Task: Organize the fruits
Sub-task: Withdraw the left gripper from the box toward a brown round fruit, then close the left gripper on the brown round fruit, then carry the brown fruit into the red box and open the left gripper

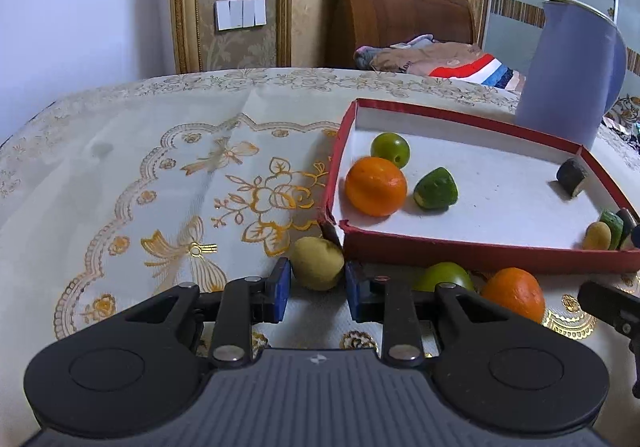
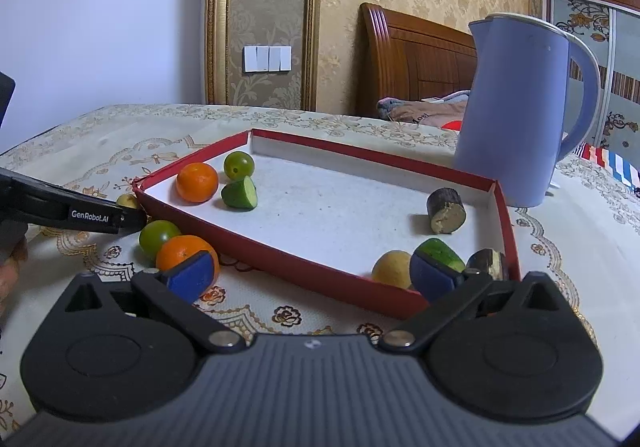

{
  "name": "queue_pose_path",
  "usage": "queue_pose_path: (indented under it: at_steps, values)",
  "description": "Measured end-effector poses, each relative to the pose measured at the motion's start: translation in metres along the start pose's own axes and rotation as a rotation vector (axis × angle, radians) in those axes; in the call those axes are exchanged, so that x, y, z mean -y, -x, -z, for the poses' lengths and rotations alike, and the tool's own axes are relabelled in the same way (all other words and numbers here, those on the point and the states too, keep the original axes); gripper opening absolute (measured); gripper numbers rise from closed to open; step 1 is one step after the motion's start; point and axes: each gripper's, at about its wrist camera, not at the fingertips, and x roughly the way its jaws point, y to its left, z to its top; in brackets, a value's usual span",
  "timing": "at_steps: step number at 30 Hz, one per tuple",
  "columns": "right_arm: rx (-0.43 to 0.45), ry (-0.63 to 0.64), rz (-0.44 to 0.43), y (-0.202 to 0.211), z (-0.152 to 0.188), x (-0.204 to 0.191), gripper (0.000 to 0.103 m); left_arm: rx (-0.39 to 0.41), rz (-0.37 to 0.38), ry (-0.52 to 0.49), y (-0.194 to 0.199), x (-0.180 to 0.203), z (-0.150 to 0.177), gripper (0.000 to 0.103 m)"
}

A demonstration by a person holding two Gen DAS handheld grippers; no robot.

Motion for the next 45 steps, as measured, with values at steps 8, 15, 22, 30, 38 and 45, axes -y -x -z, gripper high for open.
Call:
queue_pose_path:
  at_steps: [8, 15, 22, 30, 38, 45]
  values:
    - [-0.017, -0.002, -0.017, -0.003, -0.001, -0.003, 0.103, 0.022, -0.029, -0.060, 0.004, 0.010, 0.004, 0.028]
    - [-0.032, 0.024, -0.039, -0.007, -0.003, -0.014, 0.103, 0.025, -0.029, -0.038, 0.007, 0.007, 0.005, 0.028]
    - [-0.031, -0.018, -0.029, -0.006, -0.002, -0.005, 0.103, 0.020, -0.032, -0.049, 0.003, 0.009, 0.004, 0.027]
    - [-0.023, -0.017, -0.041, -0.003, -0.001, -0.005, 0.103, 0.110, -0.037, -0.064, 0.026, 0.014, 0.006, 0.027]
    - [-0.032, 0.004, -0.050, -0.005, 0.000, -0.009, 0.103, 0.179, 0.018, -0.073, 0.036, 0.032, -0.010, 0.027]
    - [-0.035, 0.031, -0.045, -0.005, 0.002, -0.013, 0.103, 0.117, 0.025, -0.088, 0.005, 0.052, -0.024, 0.027]
